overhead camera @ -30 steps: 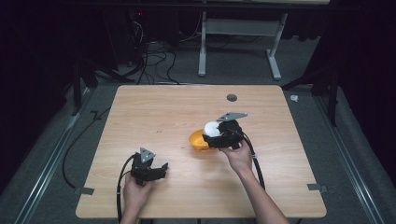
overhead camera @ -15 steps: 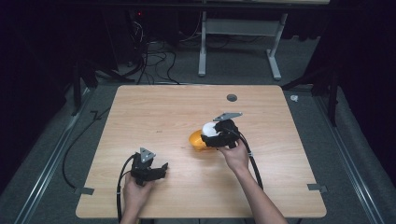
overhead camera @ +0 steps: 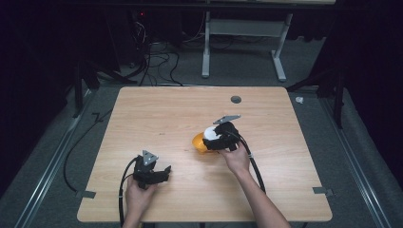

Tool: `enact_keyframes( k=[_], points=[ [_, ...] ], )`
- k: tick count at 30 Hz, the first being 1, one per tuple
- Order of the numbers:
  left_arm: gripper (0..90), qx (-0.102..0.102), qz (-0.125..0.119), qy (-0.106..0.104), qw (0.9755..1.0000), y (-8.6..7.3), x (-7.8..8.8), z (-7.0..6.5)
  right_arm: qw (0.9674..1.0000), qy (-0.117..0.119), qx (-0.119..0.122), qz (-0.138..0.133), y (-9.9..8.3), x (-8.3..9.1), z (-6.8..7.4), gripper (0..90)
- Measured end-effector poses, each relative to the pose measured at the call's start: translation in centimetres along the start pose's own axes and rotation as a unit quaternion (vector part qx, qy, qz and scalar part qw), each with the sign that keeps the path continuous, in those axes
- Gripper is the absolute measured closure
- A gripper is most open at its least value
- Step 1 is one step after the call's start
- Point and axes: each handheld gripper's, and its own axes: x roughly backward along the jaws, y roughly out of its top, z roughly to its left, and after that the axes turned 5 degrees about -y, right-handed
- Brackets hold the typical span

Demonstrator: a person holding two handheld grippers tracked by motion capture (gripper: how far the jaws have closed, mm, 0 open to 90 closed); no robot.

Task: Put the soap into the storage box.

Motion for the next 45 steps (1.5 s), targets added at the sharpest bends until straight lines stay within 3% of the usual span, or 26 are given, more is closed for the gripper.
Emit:
enact_keyframes(
  k=[28, 34, 45],
  points=[
    [20.9, 0.0, -0.001, 0.0, 1.0, 0.0, 0.0, 0.0, 0.9994, -0.005, -0.005, 0.034, -0.3, -2.2, 0.2, 22.8],
    [20.9, -0.001, 0.0, 0.0, 1.0, 0.0, 0.0, 0.0, 0.9999, 0.002, -0.009, -0.005, 0.2, -0.9, 0.1, 25.8],
    [20.9, -0.002, 0.0, -0.001, 1.0, 0.0, 0.0, 0.0, 0.9994, 0.005, -0.011, -0.033, 0.4, 0.7, -0.2, 26.2]
  ],
)
